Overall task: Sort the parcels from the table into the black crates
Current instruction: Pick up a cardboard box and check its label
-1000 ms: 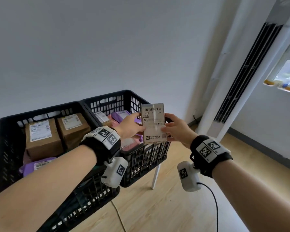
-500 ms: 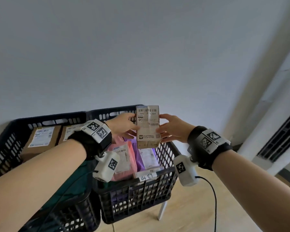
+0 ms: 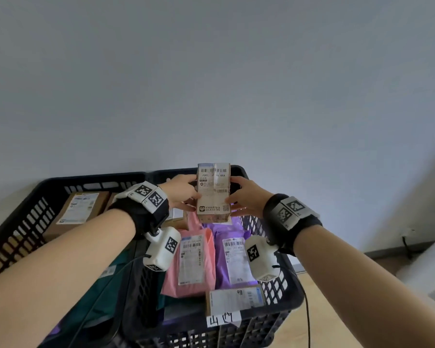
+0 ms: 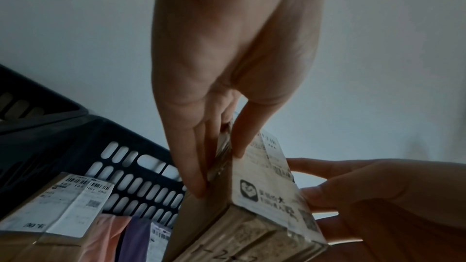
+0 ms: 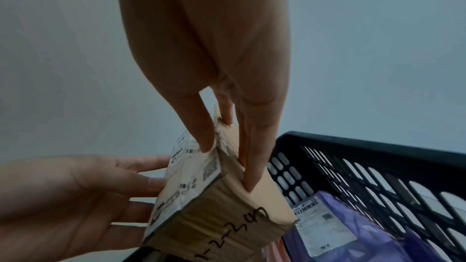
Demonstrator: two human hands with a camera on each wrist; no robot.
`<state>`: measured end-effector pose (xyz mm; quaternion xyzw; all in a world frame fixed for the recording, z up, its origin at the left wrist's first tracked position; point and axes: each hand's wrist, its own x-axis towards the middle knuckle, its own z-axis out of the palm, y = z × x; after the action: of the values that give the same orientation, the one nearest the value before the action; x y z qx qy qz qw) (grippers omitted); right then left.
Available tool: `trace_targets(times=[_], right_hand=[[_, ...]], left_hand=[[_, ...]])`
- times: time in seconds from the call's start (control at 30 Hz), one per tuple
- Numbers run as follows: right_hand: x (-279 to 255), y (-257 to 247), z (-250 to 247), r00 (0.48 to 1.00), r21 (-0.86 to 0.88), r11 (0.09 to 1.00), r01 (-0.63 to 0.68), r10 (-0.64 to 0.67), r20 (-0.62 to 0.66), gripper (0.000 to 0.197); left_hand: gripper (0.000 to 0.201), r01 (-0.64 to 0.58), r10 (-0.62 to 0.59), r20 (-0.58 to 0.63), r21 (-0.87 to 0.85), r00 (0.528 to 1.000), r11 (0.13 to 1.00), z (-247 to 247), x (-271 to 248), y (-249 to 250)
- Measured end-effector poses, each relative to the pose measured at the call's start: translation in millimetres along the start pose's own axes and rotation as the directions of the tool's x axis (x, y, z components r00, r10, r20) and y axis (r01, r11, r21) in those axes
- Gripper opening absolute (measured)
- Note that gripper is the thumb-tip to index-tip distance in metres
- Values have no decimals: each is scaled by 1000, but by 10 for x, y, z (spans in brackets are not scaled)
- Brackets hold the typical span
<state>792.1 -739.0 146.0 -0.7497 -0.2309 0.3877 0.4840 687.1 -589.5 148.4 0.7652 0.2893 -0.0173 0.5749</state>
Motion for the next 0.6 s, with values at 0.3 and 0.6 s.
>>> trace_targets(times=[0.3, 0.6], right_hand=[[1026, 264, 280, 994, -61, 992, -108, 107, -29, 67], [1727, 445, 413, 978, -78, 975, -209, 208, -13, 64]], left_hand=[[54, 52, -50, -95, 19, 994, 998, -100, 751, -443], [51, 76, -55, -191, 107, 980, 991, -136, 1320, -804]])
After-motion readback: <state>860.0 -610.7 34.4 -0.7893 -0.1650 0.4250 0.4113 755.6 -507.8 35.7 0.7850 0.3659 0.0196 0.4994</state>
